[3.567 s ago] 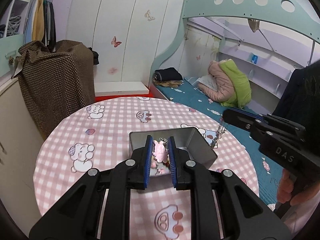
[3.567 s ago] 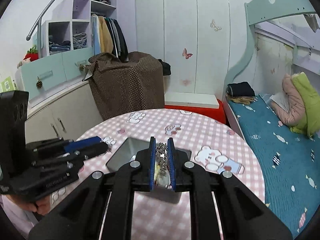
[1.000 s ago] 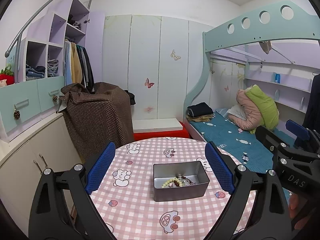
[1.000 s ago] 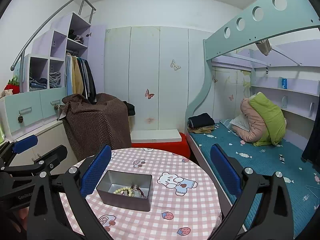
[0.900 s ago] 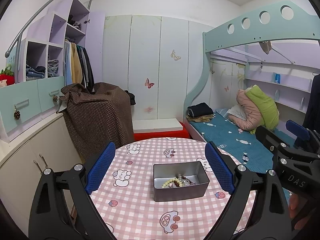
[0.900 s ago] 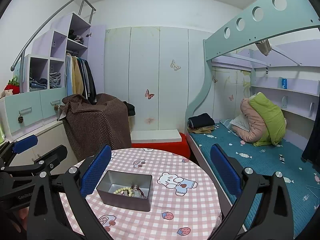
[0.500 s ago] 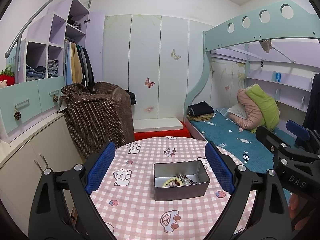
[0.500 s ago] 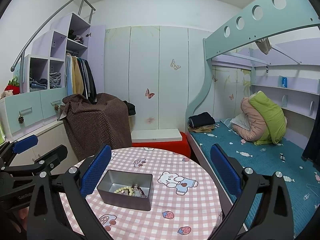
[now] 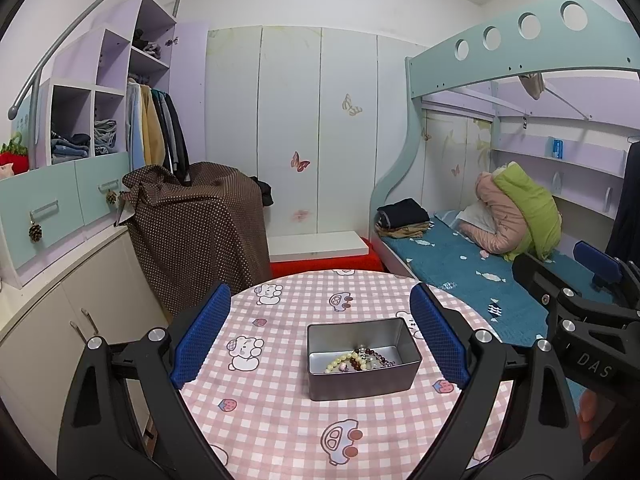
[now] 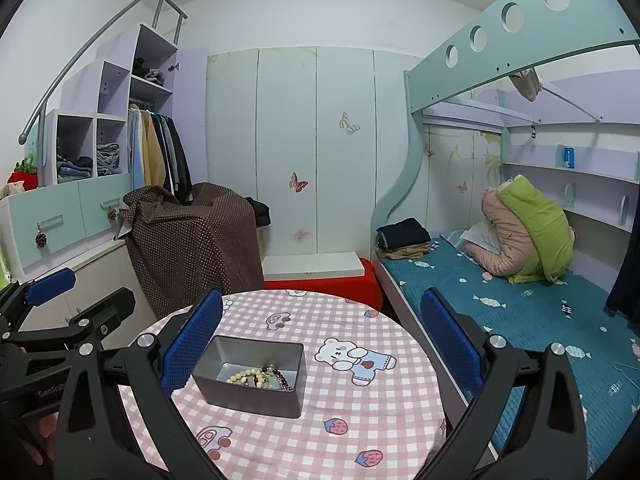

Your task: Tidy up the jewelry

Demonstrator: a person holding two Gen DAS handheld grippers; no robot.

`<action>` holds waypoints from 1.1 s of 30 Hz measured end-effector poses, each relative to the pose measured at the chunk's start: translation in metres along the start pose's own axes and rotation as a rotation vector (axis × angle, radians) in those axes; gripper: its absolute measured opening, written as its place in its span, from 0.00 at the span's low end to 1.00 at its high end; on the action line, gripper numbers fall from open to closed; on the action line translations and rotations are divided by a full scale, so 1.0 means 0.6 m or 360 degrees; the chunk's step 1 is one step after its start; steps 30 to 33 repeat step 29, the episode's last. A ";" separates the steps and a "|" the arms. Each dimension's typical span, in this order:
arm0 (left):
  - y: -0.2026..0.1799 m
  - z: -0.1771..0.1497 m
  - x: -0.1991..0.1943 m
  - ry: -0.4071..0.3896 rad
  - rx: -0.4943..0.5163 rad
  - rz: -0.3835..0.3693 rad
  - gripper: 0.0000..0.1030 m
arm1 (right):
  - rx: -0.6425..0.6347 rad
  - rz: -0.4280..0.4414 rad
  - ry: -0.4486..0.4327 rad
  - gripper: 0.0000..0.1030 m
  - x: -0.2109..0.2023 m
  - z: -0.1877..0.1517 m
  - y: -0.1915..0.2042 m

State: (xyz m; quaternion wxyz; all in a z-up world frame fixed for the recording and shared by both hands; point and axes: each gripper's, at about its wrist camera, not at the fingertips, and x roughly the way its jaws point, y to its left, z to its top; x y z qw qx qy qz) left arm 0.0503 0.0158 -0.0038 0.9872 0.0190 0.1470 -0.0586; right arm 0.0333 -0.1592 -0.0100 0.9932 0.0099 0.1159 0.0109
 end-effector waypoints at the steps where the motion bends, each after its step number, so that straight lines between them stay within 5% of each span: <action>1: 0.000 0.000 0.000 0.0000 0.0000 0.0000 0.89 | -0.0001 0.0000 0.0000 0.93 0.000 0.000 0.000; 33: 0.004 -0.002 0.015 0.0040 -0.0006 -0.0001 0.89 | 0.0023 0.0013 0.0031 0.93 0.013 -0.014 0.002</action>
